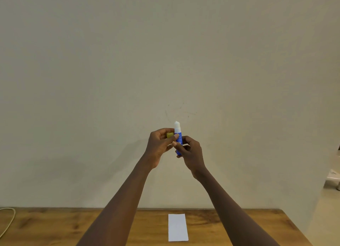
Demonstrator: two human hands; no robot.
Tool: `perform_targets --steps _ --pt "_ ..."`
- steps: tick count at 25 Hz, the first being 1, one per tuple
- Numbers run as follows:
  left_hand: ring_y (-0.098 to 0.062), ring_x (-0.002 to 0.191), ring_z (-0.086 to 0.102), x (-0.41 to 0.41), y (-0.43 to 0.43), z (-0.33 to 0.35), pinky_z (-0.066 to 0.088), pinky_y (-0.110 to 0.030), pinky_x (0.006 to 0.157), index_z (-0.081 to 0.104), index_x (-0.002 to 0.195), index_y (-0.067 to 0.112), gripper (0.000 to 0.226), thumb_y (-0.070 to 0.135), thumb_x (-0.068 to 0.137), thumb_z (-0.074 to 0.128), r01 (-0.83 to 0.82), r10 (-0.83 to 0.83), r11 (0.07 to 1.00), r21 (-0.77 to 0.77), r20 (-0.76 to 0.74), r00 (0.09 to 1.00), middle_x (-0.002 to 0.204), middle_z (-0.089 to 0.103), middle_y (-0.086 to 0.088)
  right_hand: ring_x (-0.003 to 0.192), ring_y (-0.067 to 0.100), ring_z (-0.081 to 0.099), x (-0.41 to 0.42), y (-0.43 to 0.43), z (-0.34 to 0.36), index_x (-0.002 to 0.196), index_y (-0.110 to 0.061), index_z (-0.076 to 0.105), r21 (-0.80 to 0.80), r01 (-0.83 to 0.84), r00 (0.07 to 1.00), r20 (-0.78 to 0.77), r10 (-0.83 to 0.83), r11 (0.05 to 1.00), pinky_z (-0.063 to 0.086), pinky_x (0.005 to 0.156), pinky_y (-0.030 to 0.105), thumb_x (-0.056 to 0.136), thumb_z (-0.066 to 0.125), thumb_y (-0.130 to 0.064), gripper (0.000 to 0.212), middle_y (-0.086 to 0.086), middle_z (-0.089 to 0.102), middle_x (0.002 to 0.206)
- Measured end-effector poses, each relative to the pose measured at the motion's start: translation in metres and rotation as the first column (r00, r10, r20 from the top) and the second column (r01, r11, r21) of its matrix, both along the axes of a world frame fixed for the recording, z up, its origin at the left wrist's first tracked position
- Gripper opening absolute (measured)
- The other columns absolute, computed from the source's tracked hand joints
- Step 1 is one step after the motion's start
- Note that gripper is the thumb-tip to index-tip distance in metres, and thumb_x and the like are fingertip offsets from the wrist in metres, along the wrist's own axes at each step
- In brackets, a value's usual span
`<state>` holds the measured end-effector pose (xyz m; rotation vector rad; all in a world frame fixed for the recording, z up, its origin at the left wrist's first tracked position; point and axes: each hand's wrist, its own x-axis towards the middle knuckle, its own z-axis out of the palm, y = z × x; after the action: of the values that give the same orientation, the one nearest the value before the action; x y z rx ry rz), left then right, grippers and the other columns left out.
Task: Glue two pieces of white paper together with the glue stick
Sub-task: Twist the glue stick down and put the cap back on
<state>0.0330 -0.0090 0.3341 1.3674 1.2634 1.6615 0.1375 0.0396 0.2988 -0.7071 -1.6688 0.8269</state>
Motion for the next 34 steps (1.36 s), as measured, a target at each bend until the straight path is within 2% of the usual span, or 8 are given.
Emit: perform_targets --steps 5,8,11,15,23,27,29,34 --pt "-0.026 0.093 0.06 0.006 0.002 0.004 0.051 -0.032 0.08 0.055 0.115 0.003 0.037 0.014 0.08 0.063 -0.097 0.094 0.994 -0.04 -0.079 0.992 0.113 0.062 -0.015 0.058 0.013 0.055 0.002 -0.003 -0.002 0.096 0.001 0.06 0.004 -0.009 1.0 0.008 0.009 1.0 0.049 0.05 0.009 0.084 0.059 -0.019 0.023 0.006 0.059 0.077" --pt "-0.028 0.097 0.059 0.007 0.002 0.005 0.05 -0.034 0.085 0.055 0.115 0.002 0.036 0.013 0.082 0.061 -0.093 0.091 0.995 -0.023 -0.084 0.992 0.115 0.062 -0.016 0.059 0.014 0.059 0.007 -0.009 -0.007 0.086 -0.009 0.062 -0.253 -0.166 0.975 -0.184 0.121 0.953 0.051 0.053 0.015 0.091 0.041 -0.034 0.034 0.006 0.062 0.073" --pt "-0.024 0.095 0.058 0.009 0.001 0.007 0.051 -0.029 0.078 0.055 0.113 0.003 0.032 0.012 0.083 0.059 -0.045 0.045 0.999 -0.016 -0.03 0.999 0.109 0.062 -0.013 0.044 0.011 0.056 0.01 -0.016 -0.008 0.074 -0.009 0.066 -0.584 -0.452 0.875 -0.437 0.207 0.675 0.049 0.046 0.018 0.09 0.024 -0.053 0.064 0.002 0.061 0.051" --pt "-0.025 0.091 0.059 0.01 0.0 0.009 0.052 -0.028 0.077 0.055 0.113 -0.001 0.03 0.008 0.084 0.057 -0.028 0.028 1.0 0.005 -0.022 0.999 0.101 0.062 -0.011 0.029 0.007 0.041 0.003 -0.026 -0.008 0.066 -0.007 0.058 -0.582 -0.677 0.696 -0.705 0.136 0.45 0.035 0.029 0.013 0.092 0.036 -0.042 0.048 -0.002 0.049 0.039" --pt "-0.028 0.087 0.059 0.014 0.005 0.011 0.052 -0.04 0.087 0.057 0.111 -0.005 0.028 0.004 0.084 0.056 -0.101 0.102 0.994 0.048 -0.013 0.995 0.101 0.064 -0.022 0.061 0.011 0.066 -0.019 -0.033 -0.016 0.1 0.001 0.061 -0.406 -0.408 0.627 -0.775 -0.072 0.818 0.057 0.058 0.016 0.085 0.056 -0.015 0.023 0.008 0.066 0.076" --pt "-0.024 0.085 0.059 0.011 0.005 0.012 0.054 -0.017 0.07 0.057 0.11 -0.002 0.026 0.005 0.085 0.056 -0.061 0.063 0.996 0.071 -0.033 0.997 0.095 0.062 -0.013 0.046 0.013 0.064 -0.002 -0.032 -0.011 0.084 0.003 0.064 -0.508 -0.644 0.591 -0.805 -0.05 0.572 0.053 0.043 0.016 0.086 0.042 -0.05 0.057 0.011 0.069 0.058" --pt "-0.022 0.081 0.06 0.01 0.004 0.012 0.053 -0.011 0.064 0.057 0.111 -0.003 0.027 0.004 0.085 0.055 -0.036 0.038 0.997 0.075 -0.032 0.999 0.093 0.062 -0.011 0.037 0.008 0.057 0.003 -0.032 -0.009 0.089 -0.001 0.058 -0.533 -0.689 0.598 -0.801 -0.032 0.491 0.048 0.036 0.013 0.088 0.044 -0.04 0.042 0.006 0.065 0.049" --pt "-0.023 0.083 0.06 0.013 0.003 0.009 0.054 -0.012 0.066 0.056 0.112 -0.004 0.029 0.002 0.084 0.055 -0.025 0.025 0.997 0.071 -0.002 1.0 0.095 0.062 -0.012 0.058 0.013 0.069 0.0 -0.033 -0.018 0.093 -0.001 0.059 -0.396 -0.703 0.464 -0.885 -0.043 0.591 0.058 0.053 0.02 0.085 0.053 -0.009 0.013 0.014 0.069 0.075"
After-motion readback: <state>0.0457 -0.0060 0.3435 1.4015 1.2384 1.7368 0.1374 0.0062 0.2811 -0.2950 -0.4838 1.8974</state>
